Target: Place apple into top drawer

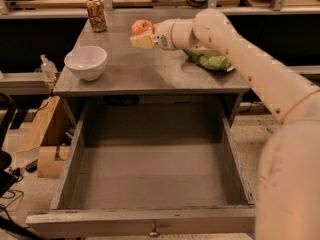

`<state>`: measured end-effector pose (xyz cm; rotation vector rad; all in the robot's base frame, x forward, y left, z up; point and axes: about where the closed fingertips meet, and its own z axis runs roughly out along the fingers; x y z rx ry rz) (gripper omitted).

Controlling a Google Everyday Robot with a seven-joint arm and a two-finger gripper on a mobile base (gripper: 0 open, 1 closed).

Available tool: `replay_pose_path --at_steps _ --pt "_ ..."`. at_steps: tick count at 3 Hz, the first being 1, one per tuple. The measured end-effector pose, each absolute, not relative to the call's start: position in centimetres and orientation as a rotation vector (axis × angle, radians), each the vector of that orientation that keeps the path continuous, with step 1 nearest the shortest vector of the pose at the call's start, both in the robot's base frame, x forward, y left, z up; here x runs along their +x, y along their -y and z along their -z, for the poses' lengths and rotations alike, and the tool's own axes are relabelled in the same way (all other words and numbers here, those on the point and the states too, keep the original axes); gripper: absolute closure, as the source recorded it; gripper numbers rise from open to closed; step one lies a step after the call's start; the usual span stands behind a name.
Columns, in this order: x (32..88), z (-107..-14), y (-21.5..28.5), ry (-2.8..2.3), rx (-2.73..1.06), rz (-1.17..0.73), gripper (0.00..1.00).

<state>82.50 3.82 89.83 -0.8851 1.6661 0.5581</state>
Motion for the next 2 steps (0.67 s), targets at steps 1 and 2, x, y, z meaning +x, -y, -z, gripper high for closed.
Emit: replay_pose_path --at_steps 1,2 --pt "77.4 -90.9 -1.5 -1.667 -0.948 -0.542 1.00" --pt "71.6 -90.6 2.0 -1.723 -0.964 -0.527 1.00"
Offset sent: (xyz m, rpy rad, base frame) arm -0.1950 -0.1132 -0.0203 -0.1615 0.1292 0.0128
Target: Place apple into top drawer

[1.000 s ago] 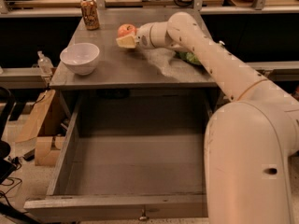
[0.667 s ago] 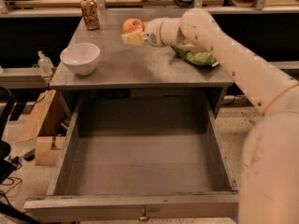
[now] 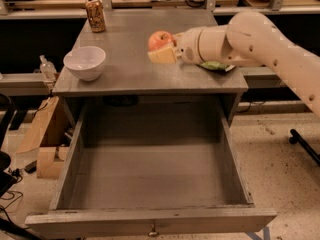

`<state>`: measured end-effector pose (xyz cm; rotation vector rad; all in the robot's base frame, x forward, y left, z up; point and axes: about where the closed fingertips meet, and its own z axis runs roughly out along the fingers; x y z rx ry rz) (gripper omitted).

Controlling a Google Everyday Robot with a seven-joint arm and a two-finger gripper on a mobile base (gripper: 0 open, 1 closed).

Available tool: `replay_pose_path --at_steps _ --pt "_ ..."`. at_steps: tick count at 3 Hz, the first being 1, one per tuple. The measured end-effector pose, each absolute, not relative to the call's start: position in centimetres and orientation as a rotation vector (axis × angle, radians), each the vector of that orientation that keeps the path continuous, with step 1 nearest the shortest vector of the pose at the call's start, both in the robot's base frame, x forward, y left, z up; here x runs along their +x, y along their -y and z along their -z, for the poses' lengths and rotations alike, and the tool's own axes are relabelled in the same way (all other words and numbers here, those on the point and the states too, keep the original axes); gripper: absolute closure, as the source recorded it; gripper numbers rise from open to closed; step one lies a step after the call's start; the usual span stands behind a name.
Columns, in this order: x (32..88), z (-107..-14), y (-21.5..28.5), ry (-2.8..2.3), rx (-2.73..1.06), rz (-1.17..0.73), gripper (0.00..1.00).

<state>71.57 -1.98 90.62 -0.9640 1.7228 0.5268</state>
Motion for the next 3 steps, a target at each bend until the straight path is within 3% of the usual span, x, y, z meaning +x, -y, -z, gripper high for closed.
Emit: replay_pose_path --at_steps 2,3 --pt "58.0 -84.0 8.9 -1.758 -0.977 -0.523 1.00" --pt "58.0 -84.0 8.9 -1.758 -0.977 -0.523 1.00"
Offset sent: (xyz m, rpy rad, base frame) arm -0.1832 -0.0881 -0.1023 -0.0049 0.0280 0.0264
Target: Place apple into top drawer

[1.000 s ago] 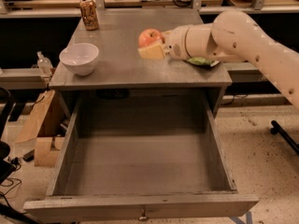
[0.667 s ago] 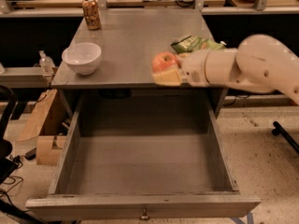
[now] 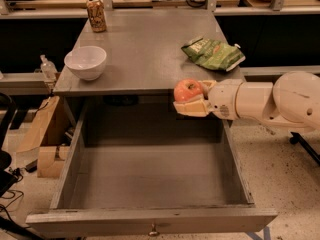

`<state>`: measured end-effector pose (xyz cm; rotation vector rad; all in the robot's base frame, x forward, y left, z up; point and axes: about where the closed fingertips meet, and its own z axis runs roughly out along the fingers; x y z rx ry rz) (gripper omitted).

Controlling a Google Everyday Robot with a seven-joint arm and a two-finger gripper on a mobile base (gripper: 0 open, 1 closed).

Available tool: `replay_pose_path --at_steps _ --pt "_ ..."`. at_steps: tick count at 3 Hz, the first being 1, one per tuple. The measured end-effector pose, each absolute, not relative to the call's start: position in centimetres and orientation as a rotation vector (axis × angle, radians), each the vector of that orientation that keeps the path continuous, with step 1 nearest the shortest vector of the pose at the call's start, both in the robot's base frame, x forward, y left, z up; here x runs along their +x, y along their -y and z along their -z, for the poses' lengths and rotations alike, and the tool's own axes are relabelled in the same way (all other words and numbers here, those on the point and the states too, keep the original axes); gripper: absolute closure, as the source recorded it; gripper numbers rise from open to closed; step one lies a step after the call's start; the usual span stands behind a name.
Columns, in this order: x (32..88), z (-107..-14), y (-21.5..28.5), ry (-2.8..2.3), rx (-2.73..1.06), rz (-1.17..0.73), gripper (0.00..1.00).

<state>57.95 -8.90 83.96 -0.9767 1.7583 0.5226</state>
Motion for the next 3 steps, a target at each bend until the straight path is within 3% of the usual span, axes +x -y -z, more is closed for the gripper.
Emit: replay_pose_path --at_steps 3 --pt "54.7 -69.8 3.3 -1.944 -1.248 -0.605 1.00"
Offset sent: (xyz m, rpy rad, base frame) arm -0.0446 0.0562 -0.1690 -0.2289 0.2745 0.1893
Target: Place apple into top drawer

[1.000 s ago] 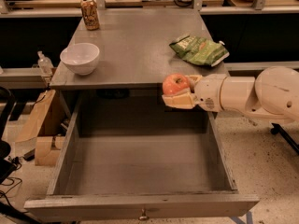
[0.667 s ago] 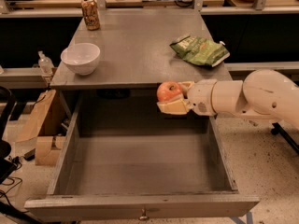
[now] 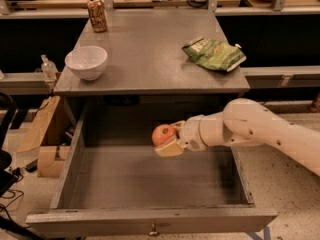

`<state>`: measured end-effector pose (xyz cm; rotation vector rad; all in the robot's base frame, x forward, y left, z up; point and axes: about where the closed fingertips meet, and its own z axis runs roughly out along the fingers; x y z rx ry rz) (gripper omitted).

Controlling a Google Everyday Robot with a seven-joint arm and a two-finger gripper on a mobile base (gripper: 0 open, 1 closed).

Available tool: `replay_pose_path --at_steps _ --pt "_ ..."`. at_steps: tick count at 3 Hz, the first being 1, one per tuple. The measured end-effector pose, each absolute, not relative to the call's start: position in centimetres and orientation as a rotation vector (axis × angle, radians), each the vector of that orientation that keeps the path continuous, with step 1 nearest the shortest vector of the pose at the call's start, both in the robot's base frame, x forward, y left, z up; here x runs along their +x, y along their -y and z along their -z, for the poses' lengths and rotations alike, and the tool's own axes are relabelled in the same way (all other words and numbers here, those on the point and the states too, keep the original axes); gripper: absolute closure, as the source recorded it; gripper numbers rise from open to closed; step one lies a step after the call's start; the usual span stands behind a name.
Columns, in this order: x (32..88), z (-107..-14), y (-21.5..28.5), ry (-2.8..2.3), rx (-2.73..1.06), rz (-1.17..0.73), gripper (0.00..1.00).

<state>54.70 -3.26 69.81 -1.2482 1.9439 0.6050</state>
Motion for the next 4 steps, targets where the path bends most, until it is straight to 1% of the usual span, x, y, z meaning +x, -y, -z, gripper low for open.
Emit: replay_pose_path --at_steps 1,2,3,4 --pt "53.1 -64.1 0.2 -1.964 -1.375 -0.651 1.00" --pt "52.8 -61.6 -1.3 -1.932 -1.437 -0.693 1.00" --pt "51.9 -59.1 -3.4 -1.908 -1.590 -0.689 0.98" --pt "51.9 -59.4 -3.4 -1.908 -1.590 -0.689 0.76"
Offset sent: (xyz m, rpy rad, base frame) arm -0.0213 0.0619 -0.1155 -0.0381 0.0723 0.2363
